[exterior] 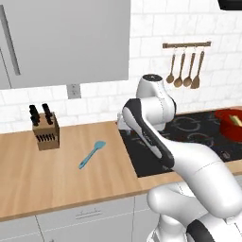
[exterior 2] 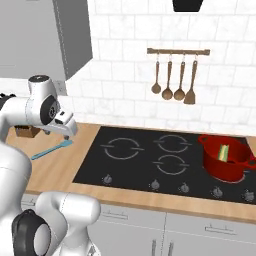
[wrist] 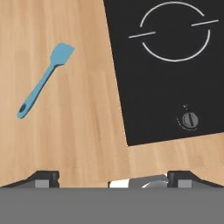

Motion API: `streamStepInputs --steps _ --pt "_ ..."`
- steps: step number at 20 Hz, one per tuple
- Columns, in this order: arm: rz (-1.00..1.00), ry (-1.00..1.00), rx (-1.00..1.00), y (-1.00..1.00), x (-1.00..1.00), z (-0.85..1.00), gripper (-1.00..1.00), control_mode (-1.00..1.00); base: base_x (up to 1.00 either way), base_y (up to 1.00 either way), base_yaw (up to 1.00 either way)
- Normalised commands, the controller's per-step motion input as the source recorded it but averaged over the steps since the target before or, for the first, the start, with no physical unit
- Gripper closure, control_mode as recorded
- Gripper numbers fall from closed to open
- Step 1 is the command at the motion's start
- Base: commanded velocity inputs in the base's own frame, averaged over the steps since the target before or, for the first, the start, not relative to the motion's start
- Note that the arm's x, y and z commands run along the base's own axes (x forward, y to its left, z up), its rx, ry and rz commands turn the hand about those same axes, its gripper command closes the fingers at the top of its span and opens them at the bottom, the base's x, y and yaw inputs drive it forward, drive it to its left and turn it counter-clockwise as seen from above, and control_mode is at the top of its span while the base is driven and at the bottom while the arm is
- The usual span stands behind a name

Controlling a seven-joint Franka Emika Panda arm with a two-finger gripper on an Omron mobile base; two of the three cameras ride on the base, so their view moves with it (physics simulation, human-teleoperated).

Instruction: Put the avocado and corn in the pot. Retrieve the spatula and lightly stir the vegetables in the pot.

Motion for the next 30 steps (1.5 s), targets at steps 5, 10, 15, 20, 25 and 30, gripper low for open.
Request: streamStepInputs --steps 5,10,15,20,25,30 --pt "0.0 0.0 0.0 0.0 0.0 0.0 -1.0 1.0 0.0 1.0 0.0" --pt "-0.02 0.03 -0.14 0.39 0.03 -0.15 -1.0 -1.0 0.02 0.4 0.0" --pt "-0.01 0.12 -0.07 0.02 0.11 -0.27 -1.0 -1.0 0.0 0.0 0.0" --pt "-0.04 0.06 0.0 -0.2 0.23 -0.39 -1.0 -1.0 0.0 0.0 0.0" --pt "-0.1 0.05 0.0 -0.18 0.3 -0.46 -1.0 -1.0 0.0 0.0 0.0" --pt "-0.16 0.0 0.0 -0.32 0.35 -0.63 -1.0 -1.0 0.0 0.0 0.0"
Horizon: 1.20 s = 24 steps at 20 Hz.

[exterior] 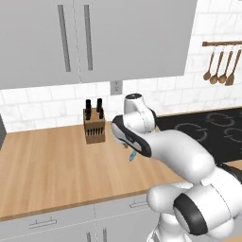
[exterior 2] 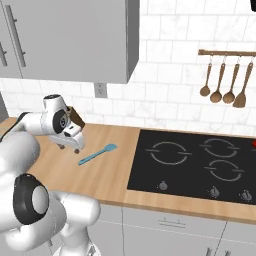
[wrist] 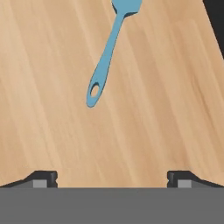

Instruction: Put the avocado and corn in the pot. Retrieve the spatula and lightly stir the vegetables in the pot.

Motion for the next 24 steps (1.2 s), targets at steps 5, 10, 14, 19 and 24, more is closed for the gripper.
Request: streamStepInputs --steps 5,10,14,19,24 --pt "-0.14 0.0 0.0 -0.28 0.33 -0.4 -1.0 -1.0 0.0 0.0 0.0" --pt "-0.09 0.0 0.0 -0.01 0.31 -0.23 -1.0 -1.0 0.0 0.0 0.0" --pt "-0.08 0.0 0.0 0.0 0.27 -0.17 -1.0 -1.0 0.0 0.0 0.0" --pt "-0.07 0.0 0.0 0.0 0.29 -0.26 -1.0 -1.0 0.0 0.0 0.0" --pt "-0.05 0.0 0.0 0.0 0.28 -0.32 -1.0 -1.0 0.0 0.0 0.0"
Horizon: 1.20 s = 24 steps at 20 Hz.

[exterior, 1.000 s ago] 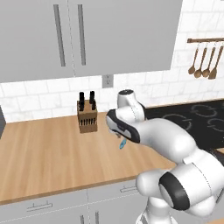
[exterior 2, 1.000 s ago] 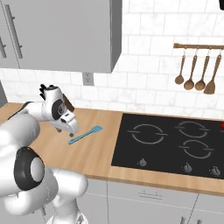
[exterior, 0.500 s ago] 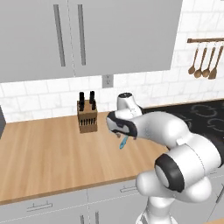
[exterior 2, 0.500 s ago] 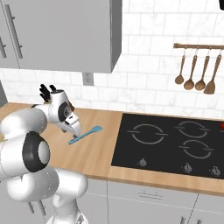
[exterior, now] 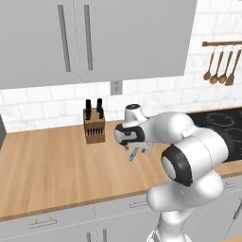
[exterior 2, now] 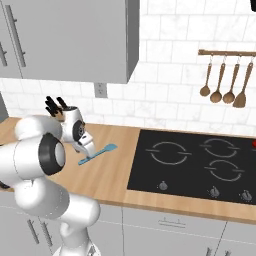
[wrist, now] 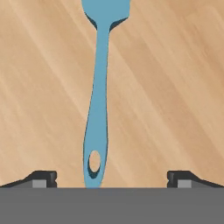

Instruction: Put the avocado and corn in the pot. Retrieve the spatula and lightly stir the vegetables in the pot.

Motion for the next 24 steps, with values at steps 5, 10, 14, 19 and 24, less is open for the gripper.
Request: streamStepInputs --steps 5,10,14,19,24 --pt "-0.04 0.0 0.0 0.0 0.2 -0.3 -1.0 -1.0 0.0 0.0 0.0" --pt "-0.03 0.0 0.0 0.0 0.18 -0.32 -1.0 -1.0 0.0 0.0 0.0" --pt "-0.02 0.0 0.0 0.0 0.09 -0.3 -1.0 -1.0 0.0 0.0 0.0" --pt "-0.02 0.0 0.0 0.0 0.03 -0.23 -1.0 -1.0 0.0 0.0 0.0" --pt "0.0 0.01 0.0 0.0 0.0 -0.03 1.0 -1.0 0.0 0.0 0.0"
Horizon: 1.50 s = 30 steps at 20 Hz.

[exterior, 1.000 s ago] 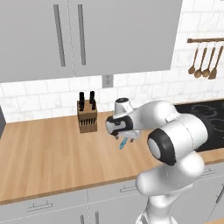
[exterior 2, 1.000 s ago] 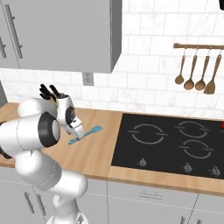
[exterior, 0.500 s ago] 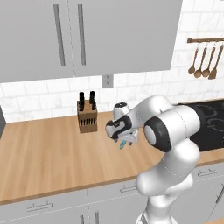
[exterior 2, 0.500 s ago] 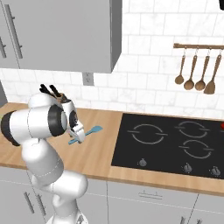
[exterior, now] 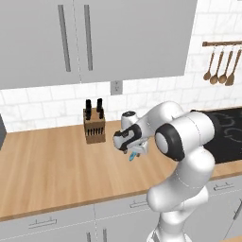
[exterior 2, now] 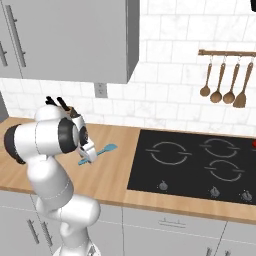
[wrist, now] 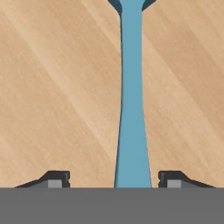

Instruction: Put the avocado and corn in the pot. Retrieve the spatula and lightly stir the vegetables in the pot.

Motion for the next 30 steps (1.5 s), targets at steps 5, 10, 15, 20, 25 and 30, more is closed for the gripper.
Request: streamStepInputs --steps 5,10,15,20,25,30 --pt "0.0 0.0 0.0 -0.03 0.0 -0.25 1.0 -1.0 0.0 0.0 0.0" --pt "0.0 0.0 0.0 -0.05 0.0 -0.43 1.0 -1.0 0.0 0.0 0.0" --pt "0.02 -0.08 0.0 -0.04 -0.08 0.0 1.0 -1.0 0.0 0.0 0.0" --pt "0.19 -0.32 0.0 -0.33 -0.74 0.47 1.0 -1.0 0.0 0.0 0.0" --pt "0.17 -0.12 0.0 -0.57 -0.96 0.92 1.0 -1.0 0.0 0.0 0.0" --pt "0.18 0.0 0.0 -0.6 -0.8 1.0 1.0 -1.0 0.0 0.0 0.0"
